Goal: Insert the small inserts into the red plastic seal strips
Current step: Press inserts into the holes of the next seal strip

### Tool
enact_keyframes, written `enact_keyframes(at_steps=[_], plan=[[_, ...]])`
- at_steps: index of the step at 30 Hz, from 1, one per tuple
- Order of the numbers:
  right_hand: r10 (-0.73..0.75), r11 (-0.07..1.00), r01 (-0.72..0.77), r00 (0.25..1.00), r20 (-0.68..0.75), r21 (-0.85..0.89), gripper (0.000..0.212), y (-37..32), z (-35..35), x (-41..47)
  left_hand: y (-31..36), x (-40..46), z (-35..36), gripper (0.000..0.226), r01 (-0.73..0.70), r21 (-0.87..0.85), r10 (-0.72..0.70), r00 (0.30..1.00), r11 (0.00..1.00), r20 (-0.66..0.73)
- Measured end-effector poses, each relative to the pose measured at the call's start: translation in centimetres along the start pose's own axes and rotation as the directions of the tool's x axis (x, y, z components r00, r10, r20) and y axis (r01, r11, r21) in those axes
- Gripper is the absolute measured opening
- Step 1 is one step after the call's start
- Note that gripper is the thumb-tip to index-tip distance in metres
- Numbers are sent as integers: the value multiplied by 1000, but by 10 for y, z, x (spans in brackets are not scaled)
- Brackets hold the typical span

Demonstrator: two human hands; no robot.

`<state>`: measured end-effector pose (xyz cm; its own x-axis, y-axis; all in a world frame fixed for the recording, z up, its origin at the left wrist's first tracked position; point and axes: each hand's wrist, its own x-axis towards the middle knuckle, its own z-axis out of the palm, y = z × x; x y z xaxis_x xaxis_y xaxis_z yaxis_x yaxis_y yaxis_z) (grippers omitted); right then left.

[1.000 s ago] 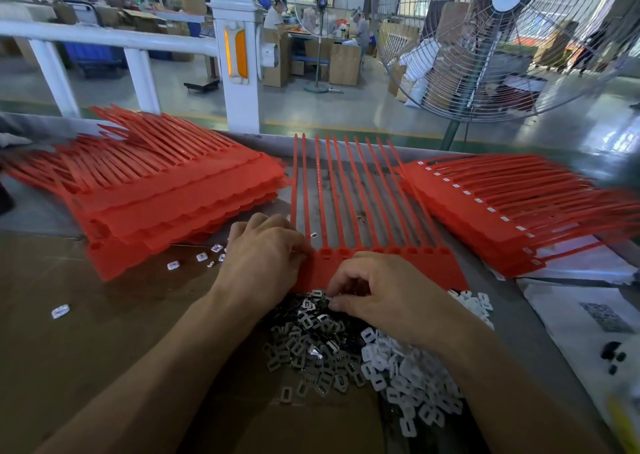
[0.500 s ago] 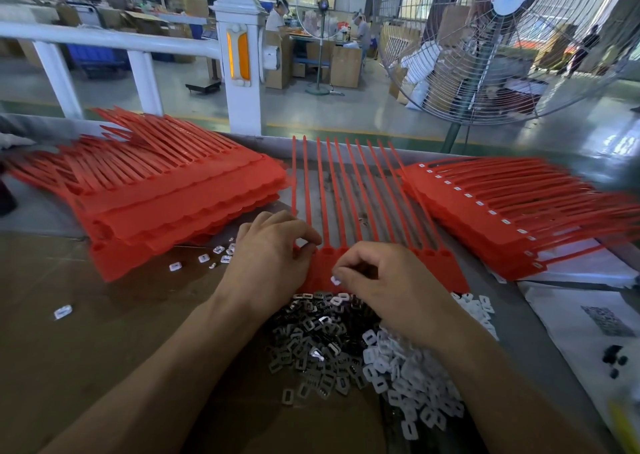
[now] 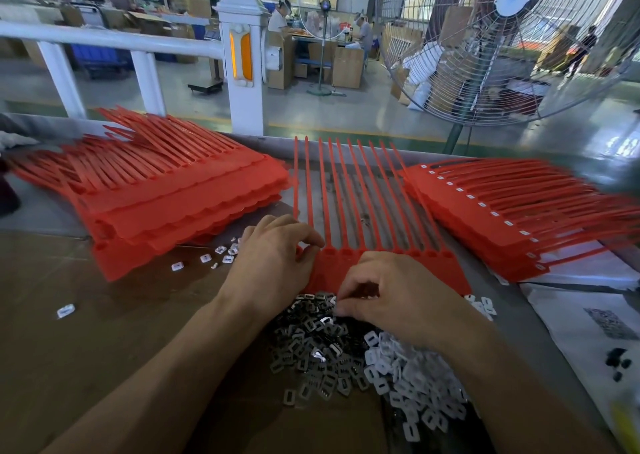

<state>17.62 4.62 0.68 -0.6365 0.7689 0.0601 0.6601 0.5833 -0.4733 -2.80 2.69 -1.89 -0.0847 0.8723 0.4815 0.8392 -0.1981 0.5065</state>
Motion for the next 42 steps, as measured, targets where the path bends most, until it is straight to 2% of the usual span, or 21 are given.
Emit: enact_keyframes(at_steps=[3, 8, 12, 17, 22, 26, 33, 38, 42], plan=[[-10, 999, 10, 1000, -3, -52, 16, -3, 3, 1, 1, 0, 1, 10, 6, -8, -6, 1000, 1000, -1], [-29, 998, 27, 999, -29, -48, 7, -3, 4, 1, 4, 0, 1, 13, 5, -9, -5, 1000, 1000, 10], [2, 1000, -2, 999, -44, 10, 9, -2, 5, 1, 5, 1, 0, 14, -6, -16, 6, 1000, 1000, 17], [82, 978, -51, 985, -150, 201, 11, -4, 5, 0, 7, 2, 0, 11, 7, -69, -5, 999, 998, 39], [269, 865, -124, 932, -241, 487, 11, -1, 6, 4, 13, -1, -1, 6, -57, -174, 65, 997, 983, 40], [364, 722, -136, 908, -205, 678, 12, 2, 6, 7, 16, -3, 1, 12, -134, -237, 142, 990, 962, 19], [378, 645, -136, 912, -159, 752, 16, 3, 9, 11, 17, -4, 2, 15, -214, -249, 216, 976, 944, -21], [384, 580, -149, 917, -108, 801, 13, 5, 9, 12, 21, -5, -2, 12, -306, -161, 300, 952, 938, -64], [366, 599, -135, 923, -121, 789, 15, 5, 9, 11, 23, -5, -3, 11, -330, -115, 323, 943, 937, -75]])
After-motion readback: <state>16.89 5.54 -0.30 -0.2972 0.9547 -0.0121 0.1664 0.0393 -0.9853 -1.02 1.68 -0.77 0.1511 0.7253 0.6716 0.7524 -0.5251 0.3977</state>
